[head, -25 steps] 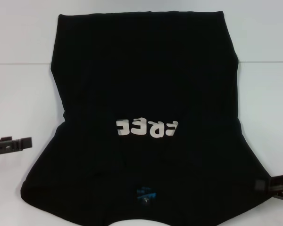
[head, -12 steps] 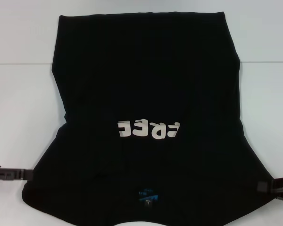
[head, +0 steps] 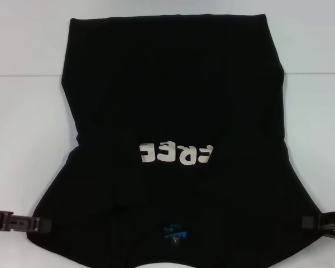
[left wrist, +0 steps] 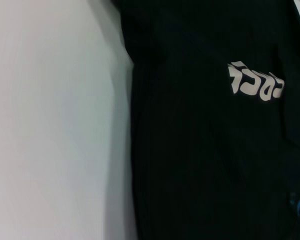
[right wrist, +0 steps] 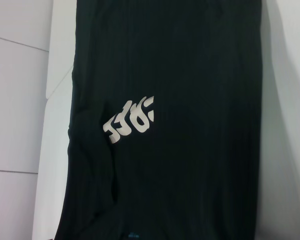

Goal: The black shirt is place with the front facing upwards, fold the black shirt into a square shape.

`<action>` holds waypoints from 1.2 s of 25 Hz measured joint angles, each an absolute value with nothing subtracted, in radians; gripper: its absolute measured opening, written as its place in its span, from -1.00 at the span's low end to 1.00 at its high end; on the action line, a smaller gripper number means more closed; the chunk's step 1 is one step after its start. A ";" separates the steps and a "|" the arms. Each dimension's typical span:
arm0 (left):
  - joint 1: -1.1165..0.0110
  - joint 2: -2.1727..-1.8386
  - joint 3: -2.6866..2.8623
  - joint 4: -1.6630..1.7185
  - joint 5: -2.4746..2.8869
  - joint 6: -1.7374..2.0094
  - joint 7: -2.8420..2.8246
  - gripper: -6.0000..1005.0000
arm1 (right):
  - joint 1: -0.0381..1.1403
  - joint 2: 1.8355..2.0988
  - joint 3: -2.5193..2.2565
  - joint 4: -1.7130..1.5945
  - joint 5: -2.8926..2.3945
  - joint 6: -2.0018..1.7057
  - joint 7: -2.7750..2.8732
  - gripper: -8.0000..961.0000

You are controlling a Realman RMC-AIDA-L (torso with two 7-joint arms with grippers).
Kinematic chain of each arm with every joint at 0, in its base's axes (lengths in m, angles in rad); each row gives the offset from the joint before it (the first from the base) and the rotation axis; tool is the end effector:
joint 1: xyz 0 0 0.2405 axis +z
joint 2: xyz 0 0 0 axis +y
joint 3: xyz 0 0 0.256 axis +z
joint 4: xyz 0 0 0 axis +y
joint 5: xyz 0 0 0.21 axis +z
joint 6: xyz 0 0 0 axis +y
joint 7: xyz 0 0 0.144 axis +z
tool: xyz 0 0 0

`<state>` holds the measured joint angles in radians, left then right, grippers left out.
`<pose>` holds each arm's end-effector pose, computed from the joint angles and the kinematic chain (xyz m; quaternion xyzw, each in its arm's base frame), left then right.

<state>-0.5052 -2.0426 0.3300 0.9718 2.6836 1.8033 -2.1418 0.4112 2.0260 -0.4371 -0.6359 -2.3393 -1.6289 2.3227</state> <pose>-0.3383 0.2819 0.0771 -0.7928 -0.5962 -0.0506 0.1163 0.3458 0.2711 0.0233 -0.6762 0.7076 0.1988 0.0503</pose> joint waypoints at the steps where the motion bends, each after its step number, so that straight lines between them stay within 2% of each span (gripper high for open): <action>1: -0.507 -2.042 0.333 0.963 2.684 1.797 -2.141 0.75 | 0.412 2.026 -0.437 -0.636 -2.339 -1.629 2.322 -0.85; 30: -0.522 -2.039 0.374 0.934 2.739 1.660 -2.134 0.75 | 0.418 2.032 -0.437 -0.633 -2.339 -1.620 2.297 -0.85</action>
